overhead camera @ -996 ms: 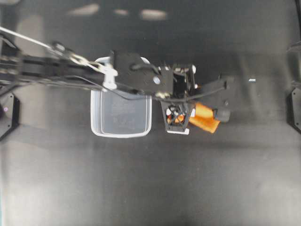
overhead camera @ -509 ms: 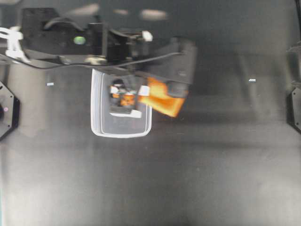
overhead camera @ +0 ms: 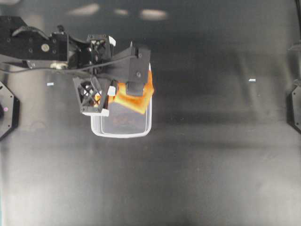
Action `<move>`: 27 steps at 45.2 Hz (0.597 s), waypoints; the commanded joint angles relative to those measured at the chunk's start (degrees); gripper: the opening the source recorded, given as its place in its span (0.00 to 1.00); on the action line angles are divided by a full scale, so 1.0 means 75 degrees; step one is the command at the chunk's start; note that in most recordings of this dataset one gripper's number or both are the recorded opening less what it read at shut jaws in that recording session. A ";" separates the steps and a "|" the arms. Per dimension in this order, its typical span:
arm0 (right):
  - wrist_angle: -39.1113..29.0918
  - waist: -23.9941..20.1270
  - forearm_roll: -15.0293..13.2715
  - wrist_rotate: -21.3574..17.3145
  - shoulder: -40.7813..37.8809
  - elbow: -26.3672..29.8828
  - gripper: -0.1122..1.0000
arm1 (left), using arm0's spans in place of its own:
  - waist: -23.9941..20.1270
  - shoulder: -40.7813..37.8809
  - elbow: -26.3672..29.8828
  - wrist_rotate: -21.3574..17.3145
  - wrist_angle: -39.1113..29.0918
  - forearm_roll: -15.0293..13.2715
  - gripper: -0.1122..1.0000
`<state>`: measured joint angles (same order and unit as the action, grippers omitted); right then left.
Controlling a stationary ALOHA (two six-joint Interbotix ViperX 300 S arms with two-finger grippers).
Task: Place the orange towel into the container with the left arm.
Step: 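Lift the towel and carry it left over the clear container, then lower the towel into the container and open the left gripper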
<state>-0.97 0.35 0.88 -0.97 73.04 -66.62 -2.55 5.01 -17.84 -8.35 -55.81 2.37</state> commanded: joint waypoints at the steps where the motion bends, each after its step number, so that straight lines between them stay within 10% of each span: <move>1: 0.0117 -0.0012 0.0012 -0.0012 -0.0105 0.0105 0.79 | 0.0000 0.0105 0.0059 0.0023 0.0059 0.0035 0.15; 18: 0.0164 -0.0012 0.0012 -0.0012 -0.0105 0.0094 0.79 | -0.0035 -0.0059 -0.0012 0.0164 0.0141 0.0035 0.20; 27: 0.0223 -0.0012 0.0012 -0.0023 -0.0105 0.0094 0.79 | -0.0035 -0.0023 -0.0082 0.0152 0.0117 0.0035 0.74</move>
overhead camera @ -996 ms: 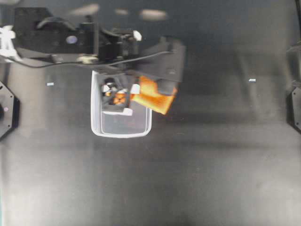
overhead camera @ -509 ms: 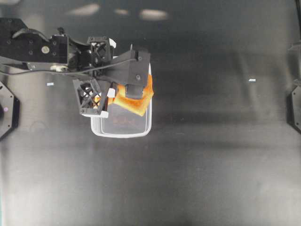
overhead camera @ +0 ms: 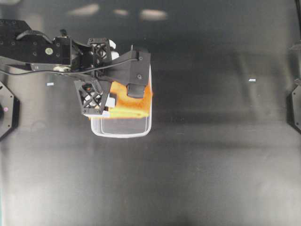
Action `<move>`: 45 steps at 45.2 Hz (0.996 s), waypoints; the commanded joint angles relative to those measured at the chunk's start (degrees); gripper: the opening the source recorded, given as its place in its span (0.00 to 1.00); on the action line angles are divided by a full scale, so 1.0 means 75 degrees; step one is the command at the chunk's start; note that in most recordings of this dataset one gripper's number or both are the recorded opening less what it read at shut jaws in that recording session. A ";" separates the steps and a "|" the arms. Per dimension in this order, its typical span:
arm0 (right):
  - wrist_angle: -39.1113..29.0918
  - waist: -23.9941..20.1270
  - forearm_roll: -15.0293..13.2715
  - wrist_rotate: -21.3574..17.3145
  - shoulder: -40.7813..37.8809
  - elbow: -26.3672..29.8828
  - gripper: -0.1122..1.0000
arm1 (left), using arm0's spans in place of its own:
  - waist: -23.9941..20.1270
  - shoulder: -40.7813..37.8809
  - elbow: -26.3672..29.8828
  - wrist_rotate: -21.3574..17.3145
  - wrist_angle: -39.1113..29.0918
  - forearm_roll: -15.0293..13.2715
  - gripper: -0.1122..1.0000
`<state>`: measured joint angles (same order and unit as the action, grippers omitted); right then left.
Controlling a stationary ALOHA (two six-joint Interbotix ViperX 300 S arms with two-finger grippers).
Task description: Place the orange towel into the container with the left arm.
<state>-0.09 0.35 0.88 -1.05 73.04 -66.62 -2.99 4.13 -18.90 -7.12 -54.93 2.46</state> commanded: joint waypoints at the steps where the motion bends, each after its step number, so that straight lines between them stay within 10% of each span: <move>1: 0.0117 -0.0012 0.0023 -0.0012 -0.0105 0.0094 0.79 | 0.0023 0.0082 0.0059 -0.0012 0.0023 0.0023 0.78; 6: 0.0129 -0.0012 0.0023 0.0000 -0.0105 0.0094 0.79 | 0.0023 0.0117 0.0129 -0.0012 0.0059 0.0023 0.92; 26: 0.0105 -0.0012 0.0012 0.0012 -0.0094 0.0070 0.79 | 0.0152 0.2039 0.0586 0.0070 0.0457 0.0023 0.90; 45: -0.0105 -0.0012 0.0012 0.0000 -0.0105 -0.0082 0.79 | 0.0328 0.5062 -0.1512 0.0926 0.3621 0.0023 0.90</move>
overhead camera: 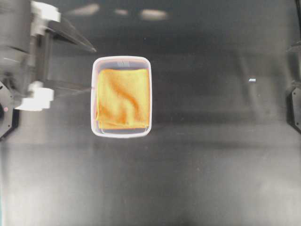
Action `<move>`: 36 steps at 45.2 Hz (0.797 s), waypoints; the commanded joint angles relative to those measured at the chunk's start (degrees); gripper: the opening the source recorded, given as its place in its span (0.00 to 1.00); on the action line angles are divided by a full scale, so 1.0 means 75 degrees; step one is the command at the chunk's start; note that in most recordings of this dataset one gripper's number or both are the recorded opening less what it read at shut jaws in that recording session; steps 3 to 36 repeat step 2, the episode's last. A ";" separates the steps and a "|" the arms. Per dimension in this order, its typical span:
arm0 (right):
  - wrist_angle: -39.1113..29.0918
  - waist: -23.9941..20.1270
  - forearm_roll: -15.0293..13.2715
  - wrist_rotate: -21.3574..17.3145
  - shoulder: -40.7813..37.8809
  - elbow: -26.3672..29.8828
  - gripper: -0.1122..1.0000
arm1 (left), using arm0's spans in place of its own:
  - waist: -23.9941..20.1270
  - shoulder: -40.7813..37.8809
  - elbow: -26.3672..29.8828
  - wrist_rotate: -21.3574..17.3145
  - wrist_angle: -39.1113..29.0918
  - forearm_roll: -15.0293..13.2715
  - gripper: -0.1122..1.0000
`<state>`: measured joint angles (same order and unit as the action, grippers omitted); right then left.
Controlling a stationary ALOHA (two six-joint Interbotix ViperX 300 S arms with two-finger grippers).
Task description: Place the orange towel into the container with the left arm.
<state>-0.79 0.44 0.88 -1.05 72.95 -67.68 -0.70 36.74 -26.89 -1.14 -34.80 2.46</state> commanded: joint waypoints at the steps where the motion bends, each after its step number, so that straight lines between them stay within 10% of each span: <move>1: -0.0023 -0.0023 0.0012 0.0000 -0.0094 0.0047 0.79 | 0.0035 0.0867 -0.0586 0.0164 0.1113 0.0023 0.90; 36: -0.0047 -0.0023 0.0012 0.0000 -0.0094 0.0047 0.79 | 0.0047 0.0984 -0.0703 0.0187 0.1277 0.0023 0.90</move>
